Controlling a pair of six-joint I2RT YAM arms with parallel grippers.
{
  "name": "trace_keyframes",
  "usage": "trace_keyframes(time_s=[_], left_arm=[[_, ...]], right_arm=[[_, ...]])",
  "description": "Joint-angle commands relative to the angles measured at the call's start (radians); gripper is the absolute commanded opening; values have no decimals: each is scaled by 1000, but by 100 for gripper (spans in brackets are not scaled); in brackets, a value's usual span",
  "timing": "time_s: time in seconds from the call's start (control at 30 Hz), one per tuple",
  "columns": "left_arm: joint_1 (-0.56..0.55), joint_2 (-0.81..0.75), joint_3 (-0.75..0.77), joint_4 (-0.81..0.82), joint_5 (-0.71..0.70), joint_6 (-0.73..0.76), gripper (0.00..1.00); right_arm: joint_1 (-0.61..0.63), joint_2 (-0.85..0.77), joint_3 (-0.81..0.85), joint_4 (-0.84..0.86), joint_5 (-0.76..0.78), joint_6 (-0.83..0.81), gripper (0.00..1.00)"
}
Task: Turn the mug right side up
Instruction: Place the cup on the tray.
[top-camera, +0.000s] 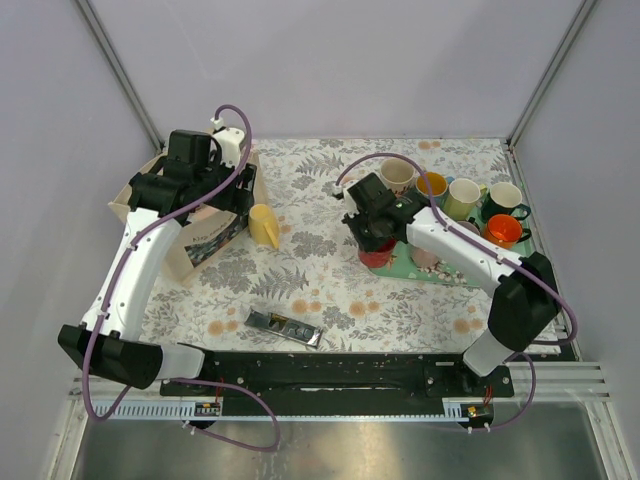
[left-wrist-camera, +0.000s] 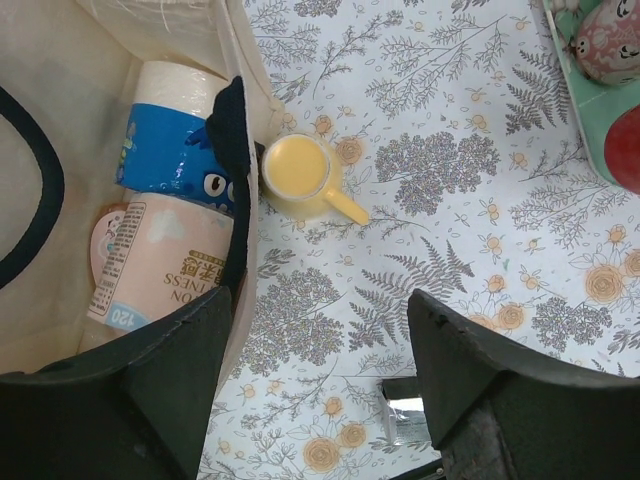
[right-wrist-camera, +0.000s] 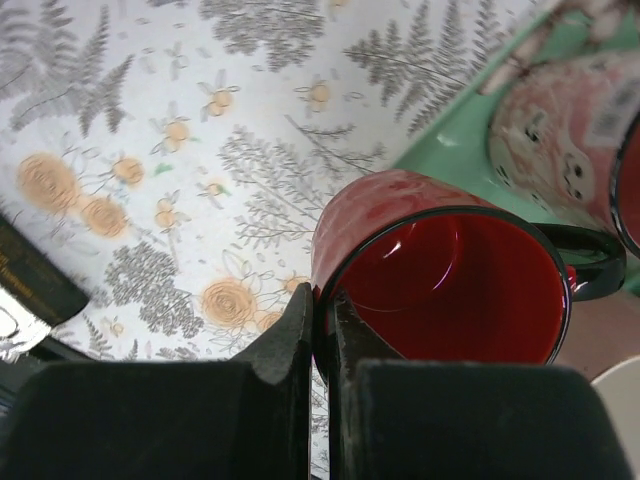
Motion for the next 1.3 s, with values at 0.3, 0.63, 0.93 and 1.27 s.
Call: trace_keyframes(time_s=[0.3,0.63,0.93,1.27], left_arm=[[5,14,61,6,17,2,75],[5,13,44,-4,31,1,75],[5,18,12,-4,43,24,75],[5,34,-108,31,41,73,75]], right_arm=[[-78,47,-16,102,141,159,0],[-115,111,-12,138,171,215,0],[-121,142,-9,137,113,199,14],[-127,30,43,33,-155,47,48]])
